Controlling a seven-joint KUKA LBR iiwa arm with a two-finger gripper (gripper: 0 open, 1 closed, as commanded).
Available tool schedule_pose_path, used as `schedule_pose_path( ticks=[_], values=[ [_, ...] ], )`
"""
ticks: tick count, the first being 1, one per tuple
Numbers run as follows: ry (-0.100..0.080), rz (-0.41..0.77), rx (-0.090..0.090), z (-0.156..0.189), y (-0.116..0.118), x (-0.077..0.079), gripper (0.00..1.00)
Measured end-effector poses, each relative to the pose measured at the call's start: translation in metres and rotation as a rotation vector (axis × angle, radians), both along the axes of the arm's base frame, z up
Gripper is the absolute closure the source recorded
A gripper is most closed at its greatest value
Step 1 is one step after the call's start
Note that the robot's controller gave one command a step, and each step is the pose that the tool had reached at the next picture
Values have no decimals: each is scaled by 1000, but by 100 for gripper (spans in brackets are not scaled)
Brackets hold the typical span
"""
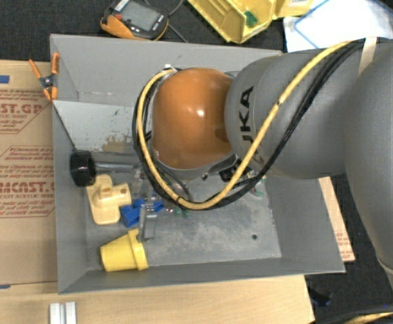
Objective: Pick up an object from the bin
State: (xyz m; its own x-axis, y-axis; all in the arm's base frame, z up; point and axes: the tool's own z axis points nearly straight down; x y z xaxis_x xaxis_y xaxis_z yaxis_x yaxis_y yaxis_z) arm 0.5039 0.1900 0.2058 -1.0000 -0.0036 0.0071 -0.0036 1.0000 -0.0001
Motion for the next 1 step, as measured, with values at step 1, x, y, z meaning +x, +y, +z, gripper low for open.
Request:
schedule_pose_path(
  ticks=[1],
  values=[
    [-8,-1,2,4,-1,2,0]
  ],
)
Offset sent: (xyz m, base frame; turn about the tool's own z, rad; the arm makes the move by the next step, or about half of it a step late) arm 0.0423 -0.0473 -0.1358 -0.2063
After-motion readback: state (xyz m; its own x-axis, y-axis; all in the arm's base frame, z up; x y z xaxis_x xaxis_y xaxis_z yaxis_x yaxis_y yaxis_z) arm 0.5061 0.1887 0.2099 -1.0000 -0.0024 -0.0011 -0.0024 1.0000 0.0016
